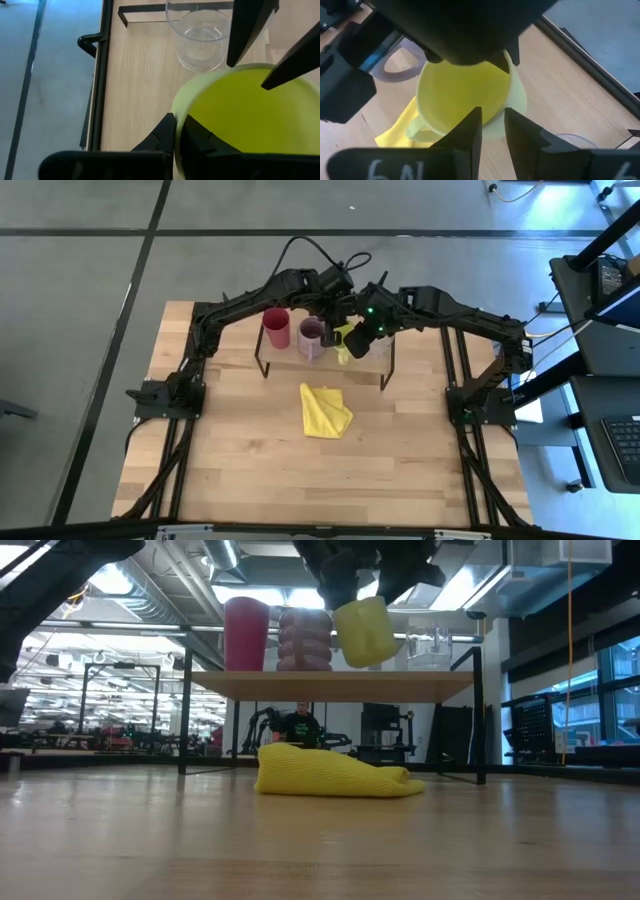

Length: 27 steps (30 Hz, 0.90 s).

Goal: Stack small to large cups/mugs on shelf
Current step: Put the yellow mug near the purple mug on the shelf

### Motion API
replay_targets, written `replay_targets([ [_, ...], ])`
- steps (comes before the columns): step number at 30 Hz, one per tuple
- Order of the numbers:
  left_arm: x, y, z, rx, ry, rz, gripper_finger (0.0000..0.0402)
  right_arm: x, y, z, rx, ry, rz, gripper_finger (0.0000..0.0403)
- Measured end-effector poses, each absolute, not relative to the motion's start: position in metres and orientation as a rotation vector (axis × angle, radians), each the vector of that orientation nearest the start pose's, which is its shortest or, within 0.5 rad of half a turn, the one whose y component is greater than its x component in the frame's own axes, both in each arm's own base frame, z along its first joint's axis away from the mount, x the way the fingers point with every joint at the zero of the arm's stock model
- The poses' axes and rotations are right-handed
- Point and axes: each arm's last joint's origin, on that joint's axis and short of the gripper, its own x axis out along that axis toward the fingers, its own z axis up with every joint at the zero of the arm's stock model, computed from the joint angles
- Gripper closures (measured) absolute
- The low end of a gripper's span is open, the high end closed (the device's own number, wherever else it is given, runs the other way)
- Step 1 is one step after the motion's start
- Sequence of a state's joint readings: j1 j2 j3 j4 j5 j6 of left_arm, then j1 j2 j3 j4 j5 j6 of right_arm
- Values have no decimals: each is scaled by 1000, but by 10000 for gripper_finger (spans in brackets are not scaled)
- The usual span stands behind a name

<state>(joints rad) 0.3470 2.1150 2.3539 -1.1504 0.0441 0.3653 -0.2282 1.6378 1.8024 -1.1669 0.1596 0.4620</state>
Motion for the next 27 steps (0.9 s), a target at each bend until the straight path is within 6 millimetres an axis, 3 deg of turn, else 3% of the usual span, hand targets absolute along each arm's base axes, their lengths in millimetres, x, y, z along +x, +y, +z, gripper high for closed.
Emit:
replay_targets([
  [12, 415, 148, 367, 162, 942, 110, 375, 313, -78, 375, 449, 933, -588, 318],
  [23, 415, 148, 367, 160, 933, 94, 386, 312, -81, 374, 441, 939, -593, 318],
  [27, 415, 148, 367, 158, 933, 94, 370, 313, -81, 374, 437, 942, -591, 318],
])
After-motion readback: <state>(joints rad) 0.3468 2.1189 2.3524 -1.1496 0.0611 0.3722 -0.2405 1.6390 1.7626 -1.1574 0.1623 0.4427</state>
